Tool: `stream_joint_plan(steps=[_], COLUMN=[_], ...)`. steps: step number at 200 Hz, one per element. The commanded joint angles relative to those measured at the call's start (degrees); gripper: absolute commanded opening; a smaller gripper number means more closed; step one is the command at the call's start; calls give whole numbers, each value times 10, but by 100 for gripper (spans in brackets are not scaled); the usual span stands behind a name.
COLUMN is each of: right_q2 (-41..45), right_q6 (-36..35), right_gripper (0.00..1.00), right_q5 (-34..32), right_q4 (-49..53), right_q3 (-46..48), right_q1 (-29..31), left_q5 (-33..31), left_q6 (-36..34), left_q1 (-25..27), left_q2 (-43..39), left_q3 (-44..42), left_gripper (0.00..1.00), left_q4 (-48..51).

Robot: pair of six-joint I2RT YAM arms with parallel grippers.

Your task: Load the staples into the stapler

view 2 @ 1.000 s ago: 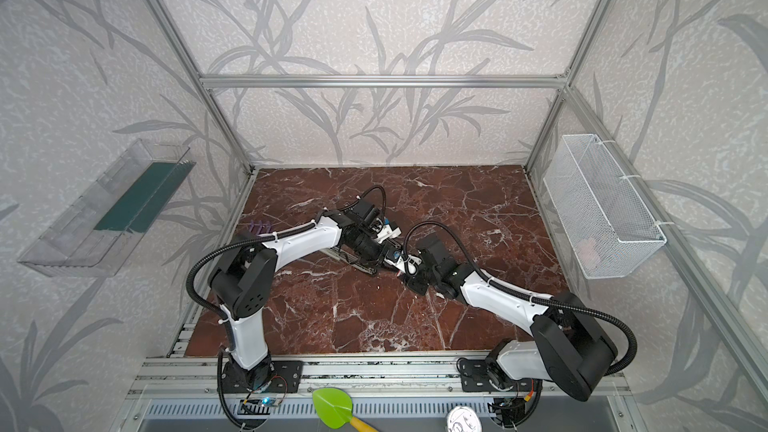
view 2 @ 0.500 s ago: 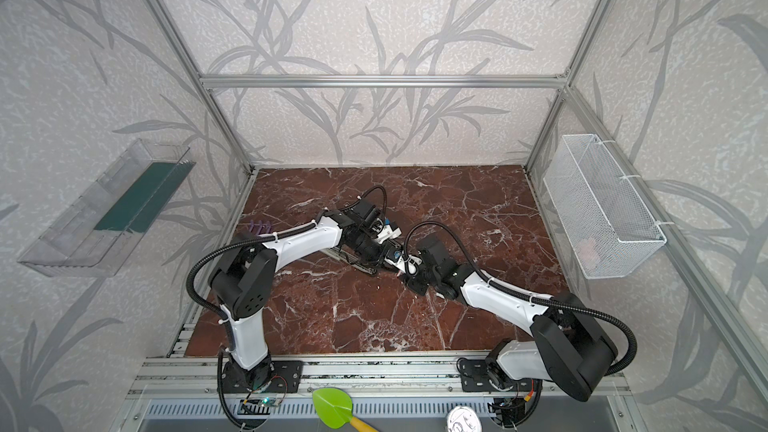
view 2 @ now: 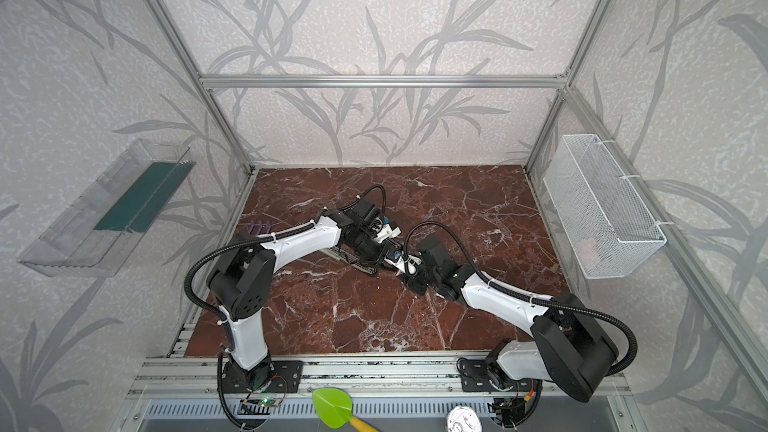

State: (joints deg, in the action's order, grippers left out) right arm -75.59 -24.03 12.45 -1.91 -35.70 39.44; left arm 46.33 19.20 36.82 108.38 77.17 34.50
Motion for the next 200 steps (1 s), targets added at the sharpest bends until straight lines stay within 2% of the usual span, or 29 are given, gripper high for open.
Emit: stream_joint_plan(steps=[1, 110, 133, 164, 179, 200], right_q2=[25, 11, 9, 12, 11, 10], right_q6=[-5, -9, -10, -8, -9, -7], right_gripper=[35, 35, 35, 35, 35, 35], right_q5=[9, -5, -6, -3, -2, 3], right_q4=[-103, -94, -91, -98, -98, -99], right_q3=[-10, -9, -10, -7, -9, -9], right_q1=[7, 6, 5, 5, 5, 5], left_q5=[2, 9, 28, 13, 17, 24], left_q6=[-14, -4, 10, 10, 15, 20], left_q1=[3, -19, -29, -32, -33, -33], left_q2=[-15, -48, -55, -51, -50, -48], left_q3=[-8, -22, -33, -27, -26, -25], left_gripper=[0, 0, 0, 0, 14, 25], left_q4=[22, 1, -24, -14, -20, -28])
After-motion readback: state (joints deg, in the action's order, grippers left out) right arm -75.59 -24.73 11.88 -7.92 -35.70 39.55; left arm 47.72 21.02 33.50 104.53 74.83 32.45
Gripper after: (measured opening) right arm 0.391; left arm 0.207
